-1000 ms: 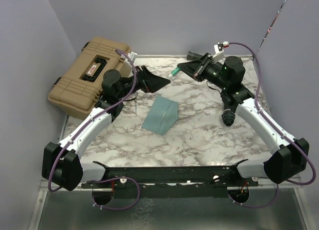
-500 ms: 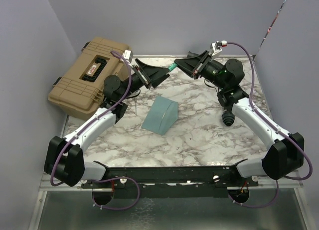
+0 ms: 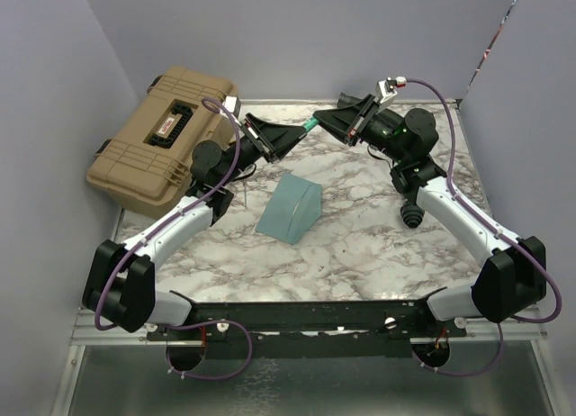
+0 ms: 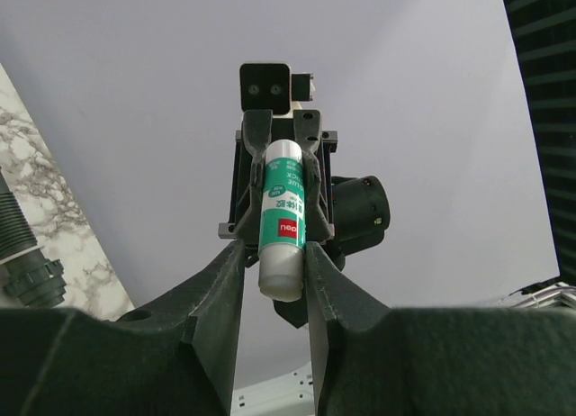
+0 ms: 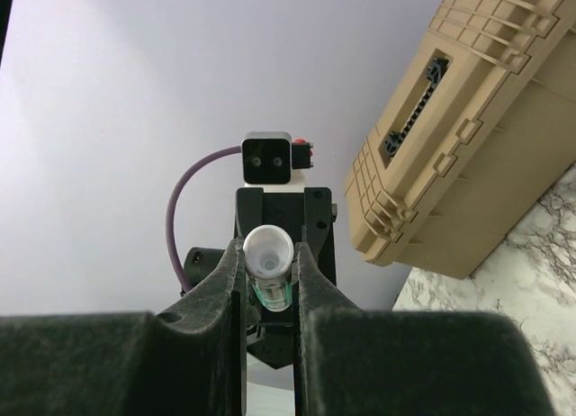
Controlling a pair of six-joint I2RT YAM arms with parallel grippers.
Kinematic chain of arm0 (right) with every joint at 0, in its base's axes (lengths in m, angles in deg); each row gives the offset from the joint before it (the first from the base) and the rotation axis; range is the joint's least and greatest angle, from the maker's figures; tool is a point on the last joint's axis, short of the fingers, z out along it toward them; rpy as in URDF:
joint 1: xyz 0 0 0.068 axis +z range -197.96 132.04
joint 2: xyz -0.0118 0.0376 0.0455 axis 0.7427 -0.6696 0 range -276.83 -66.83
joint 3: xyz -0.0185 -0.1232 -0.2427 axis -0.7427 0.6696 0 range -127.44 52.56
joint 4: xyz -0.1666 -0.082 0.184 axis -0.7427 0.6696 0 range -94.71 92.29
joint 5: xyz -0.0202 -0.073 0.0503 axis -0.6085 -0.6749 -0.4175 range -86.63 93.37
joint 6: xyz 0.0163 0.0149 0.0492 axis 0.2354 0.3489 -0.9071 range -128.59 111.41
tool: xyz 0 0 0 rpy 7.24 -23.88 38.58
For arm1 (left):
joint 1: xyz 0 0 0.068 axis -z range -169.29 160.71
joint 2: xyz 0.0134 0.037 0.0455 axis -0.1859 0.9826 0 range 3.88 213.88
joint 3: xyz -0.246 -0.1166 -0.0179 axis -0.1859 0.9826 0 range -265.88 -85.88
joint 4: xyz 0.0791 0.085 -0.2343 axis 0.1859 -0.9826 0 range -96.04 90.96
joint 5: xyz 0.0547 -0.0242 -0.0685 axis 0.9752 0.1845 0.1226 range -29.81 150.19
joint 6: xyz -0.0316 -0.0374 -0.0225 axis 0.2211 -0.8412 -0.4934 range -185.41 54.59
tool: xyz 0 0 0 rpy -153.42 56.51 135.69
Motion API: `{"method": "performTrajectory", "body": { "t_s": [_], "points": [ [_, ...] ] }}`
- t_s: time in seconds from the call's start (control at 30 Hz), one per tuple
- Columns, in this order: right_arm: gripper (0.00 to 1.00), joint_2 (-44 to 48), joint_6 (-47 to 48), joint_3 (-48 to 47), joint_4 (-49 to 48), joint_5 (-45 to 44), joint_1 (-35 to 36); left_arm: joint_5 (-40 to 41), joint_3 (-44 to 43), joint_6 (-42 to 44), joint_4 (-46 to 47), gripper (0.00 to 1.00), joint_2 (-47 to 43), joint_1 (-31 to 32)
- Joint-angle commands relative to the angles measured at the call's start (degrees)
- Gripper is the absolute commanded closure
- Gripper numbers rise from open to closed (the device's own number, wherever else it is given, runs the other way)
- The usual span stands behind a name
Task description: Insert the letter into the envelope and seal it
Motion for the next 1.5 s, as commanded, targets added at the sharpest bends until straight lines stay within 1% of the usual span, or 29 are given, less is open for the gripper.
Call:
{"method": "performTrajectory", "body": {
  "t_s": [0.0, 0.17, 0.33, 0.4, 0.43, 0.5, 0.53, 0.7, 0.77, 0.83, 0.97, 1.1, 1.17, 1.3, 1.47],
  "points": [
    [0.99, -0.1, -0.3, 1.3, -1.7, 1.9, 0.1, 2.8, 0.9, 0.2, 2.9, 0.68, 0.9, 0.1],
    [0.99, 0.2, 0.6, 1.5, -0.6, 1.7, 0.1, 2.0, -0.1, 0.3, 3.3, 0.77, 1.7, 0.1],
    [0.98, 0.9, 2.2, 1.2, 2.1, 0.3, 0.0, 2.3, 0.1, -1.3, 3.3, 0.87, 2.0, 0.1],
    [0.96, 0.8, 2.5, 1.0, 2.2, 0.5, 0.0, 1.8, -0.1, -1.6, 3.3, 0.9, 2.0, 0.1],
    [0.94, 0.7, 2.5, 1.0, 2.2, 0.5, 0.0, 1.6, -0.1, -1.5, 3.3, 0.94, 1.9, 0.1],
    [0.83, 0.5, 2.3, 1.0, 1.9, 0.8, 0.0, 1.4, 0.0, -1.4, 3.4, 0.99, 1.9, 0.1],
    [0.76, 0.6, 2.3, 1.1, 1.9, 0.8, 0.0, 1.2, 0.0, -1.4, 3.3, 1.0, 1.8, 0.1],
    [0.44, 0.4, 2.8, 0.6, 2.2, 3.0, 0.0, -0.6, -0.6, -0.5, 3.2, 1.0, 2.4, 0.0],
    [0.35, 0.3, 4.1, -0.2, 3.9, 5.2, -0.3, -1.9, -1.1, -0.1, 3.0, 1.0, 2.8, -0.3],
    [0.31, 0.1, 6.1, -1.2, 6.5, 8.3, -0.7, -3.9, -1.9, 0.7, 2.3, 1.0, 3.3, -0.7],
    [0.3, -1.1, 9.7, -4.6, 12.2, 16.4, -1.1, -9.2, -4.3, 1.7, 0.7, 1.0, 4.8, -1.1],
    [0.31, -0.8, 10.5, -5.4, 12.4, 21.3, -1.2, -15.1, -7.1, 1.9, -1.0, 1.0, 6.7, -1.1],
    [0.32, -0.5, 10.7, -5.7, 12.9, 22.1, -1.6, -17.1, -8.1, 2.1, -1.9, 1.0, 7.0, -1.2],
    [0.38, 0.2, 10.5, -6.0, 12.5, 23.3, -2.1, -18.4, -8.5, 2.3, -2.8, 1.0, 6.5, -2.0],
    [0.38, -0.3, 8.1, -6.9, 11.5, 23.0, -3.2, -19.7, -10.5, 1.4, -4.0, 1.0, 6.3, -2.7]
  ]
}}
